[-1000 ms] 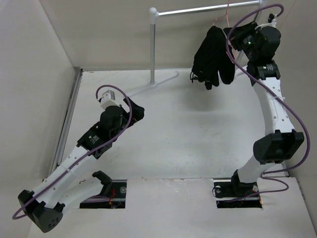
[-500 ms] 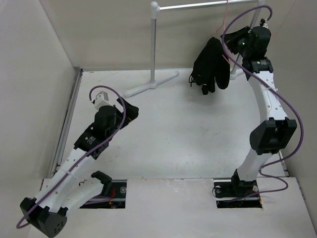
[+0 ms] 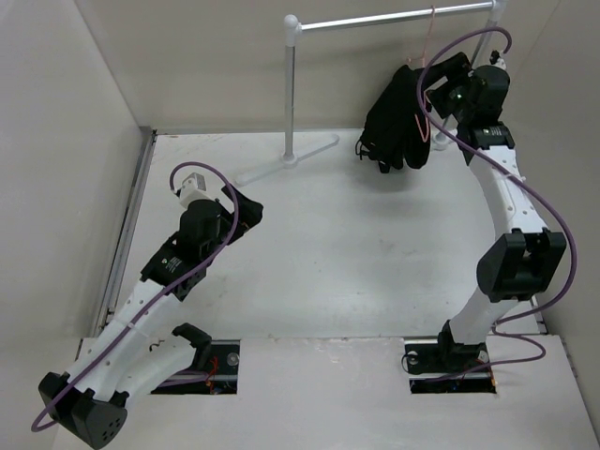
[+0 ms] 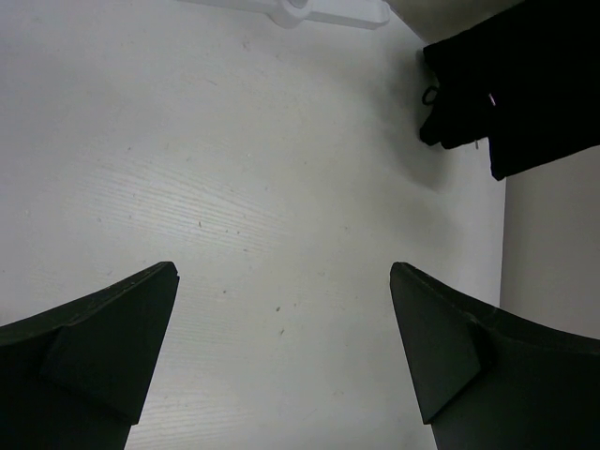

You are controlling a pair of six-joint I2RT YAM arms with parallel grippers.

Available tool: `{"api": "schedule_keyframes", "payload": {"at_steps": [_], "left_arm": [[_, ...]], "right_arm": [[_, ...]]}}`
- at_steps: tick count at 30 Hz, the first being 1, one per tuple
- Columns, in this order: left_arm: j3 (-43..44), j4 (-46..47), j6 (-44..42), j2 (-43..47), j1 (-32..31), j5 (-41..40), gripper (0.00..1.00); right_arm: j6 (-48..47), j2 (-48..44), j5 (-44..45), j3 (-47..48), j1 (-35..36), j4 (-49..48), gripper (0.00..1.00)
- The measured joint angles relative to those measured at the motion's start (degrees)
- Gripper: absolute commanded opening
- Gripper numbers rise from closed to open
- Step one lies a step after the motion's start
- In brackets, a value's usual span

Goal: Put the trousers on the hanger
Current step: Place the hanger at the clothesline, then reset both arms

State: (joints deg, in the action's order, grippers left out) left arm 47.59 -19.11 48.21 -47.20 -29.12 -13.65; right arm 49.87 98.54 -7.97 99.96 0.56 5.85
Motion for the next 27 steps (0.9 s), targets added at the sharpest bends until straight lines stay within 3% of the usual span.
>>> {"api": "schedule_keyframes", "payload": {"at_steps": [6, 12, 22, 27], "left_arm": [[0.00, 0.00, 0.11, -0.04, 0.13, 0.00, 1.00], [0.31, -0.09, 0.11, -1.57, 0.39, 0.04, 1.00], [5.40, -6.38, -0.17, -9.51, 0.39, -0.74, 1.00], [5.51, -12.94, -1.07, -11.96, 0.22, -2.40, 1.00]], "right_arm": [[-1.05, -3.17, 0.00, -2.19, -0.57, -0.26, 1.00], [-2.23, -9.92, 0.00, -7.58, -2.14, -0.24, 1.00], [-4.31, -33.51, 2.03, -31.54, -5.90, 0.59, 1.00], [-4.94, -44.92, 6.82, -46.45, -5.60, 6.60, 1.00]]}}
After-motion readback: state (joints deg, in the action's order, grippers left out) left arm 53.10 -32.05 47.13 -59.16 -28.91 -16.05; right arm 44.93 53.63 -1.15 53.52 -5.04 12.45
